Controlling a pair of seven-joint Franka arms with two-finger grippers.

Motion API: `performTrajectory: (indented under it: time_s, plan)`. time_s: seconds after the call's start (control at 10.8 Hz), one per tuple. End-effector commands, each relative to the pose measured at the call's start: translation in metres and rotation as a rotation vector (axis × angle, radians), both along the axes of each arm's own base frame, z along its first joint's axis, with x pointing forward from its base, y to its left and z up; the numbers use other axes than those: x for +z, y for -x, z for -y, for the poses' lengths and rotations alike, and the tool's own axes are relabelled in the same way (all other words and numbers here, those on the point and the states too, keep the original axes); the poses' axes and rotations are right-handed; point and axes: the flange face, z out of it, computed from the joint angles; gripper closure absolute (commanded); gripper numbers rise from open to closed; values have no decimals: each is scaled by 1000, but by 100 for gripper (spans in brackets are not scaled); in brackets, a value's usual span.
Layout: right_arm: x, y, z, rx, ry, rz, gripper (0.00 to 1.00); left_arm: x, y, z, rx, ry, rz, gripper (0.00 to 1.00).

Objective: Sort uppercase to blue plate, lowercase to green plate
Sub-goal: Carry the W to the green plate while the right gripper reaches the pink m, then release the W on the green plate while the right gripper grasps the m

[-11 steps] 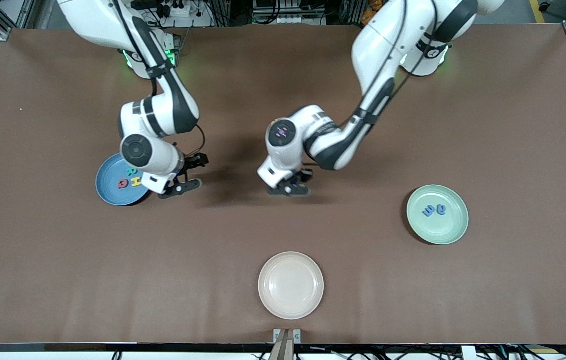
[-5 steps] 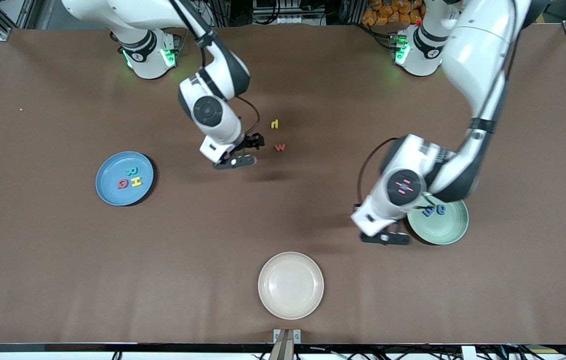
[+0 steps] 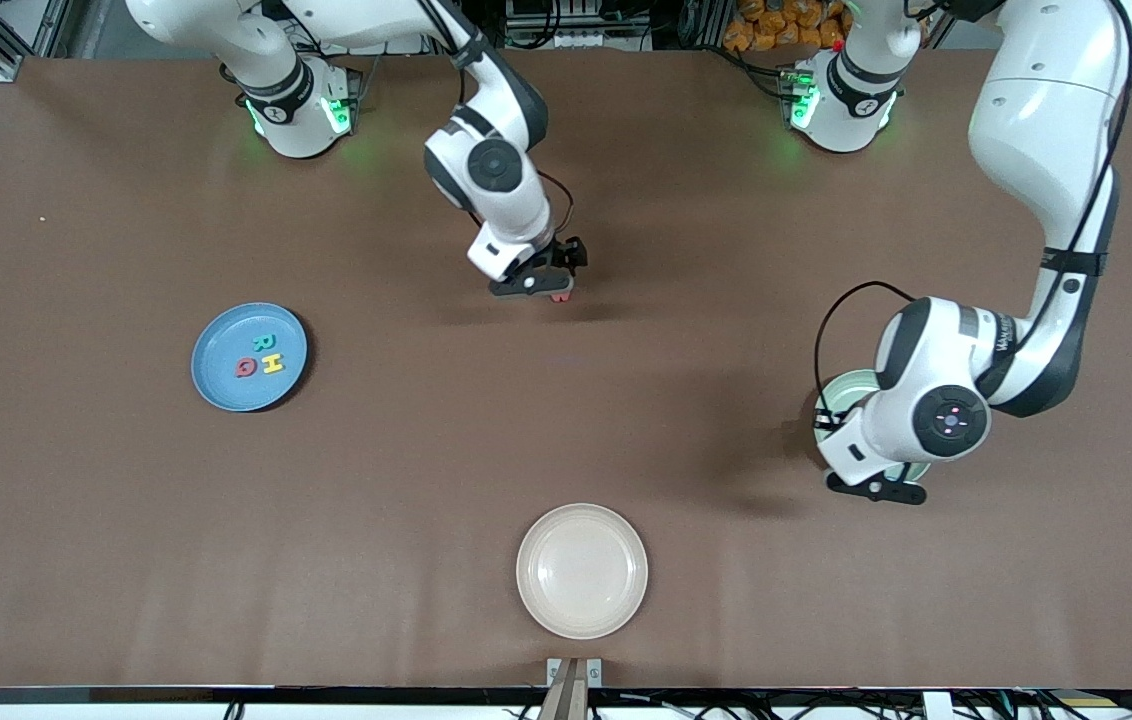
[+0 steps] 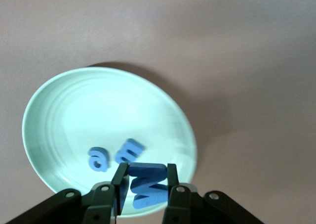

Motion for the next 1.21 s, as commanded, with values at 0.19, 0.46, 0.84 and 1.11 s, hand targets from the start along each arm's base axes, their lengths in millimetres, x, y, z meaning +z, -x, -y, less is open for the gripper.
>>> performTrajectory:
  time_s: [0.19, 0.46, 0.84, 1.11]
  plan:
    - [-12, -10, -25, -51, 30, 75, 0, -20, 22, -34, -5, 28, 26, 0]
    - [-22, -13, -32, -58, 14, 74, 5, 34, 9, -35, 5, 30, 112, 0]
    - [-24, -6, -33, -36, -5, 77, 14, 144, 25, -25, -4, -22, 136, 0]
    - [-32, 1, -27, -21, -31, 89, 16, 208, 50, -13, 33, 23, 130, 0]
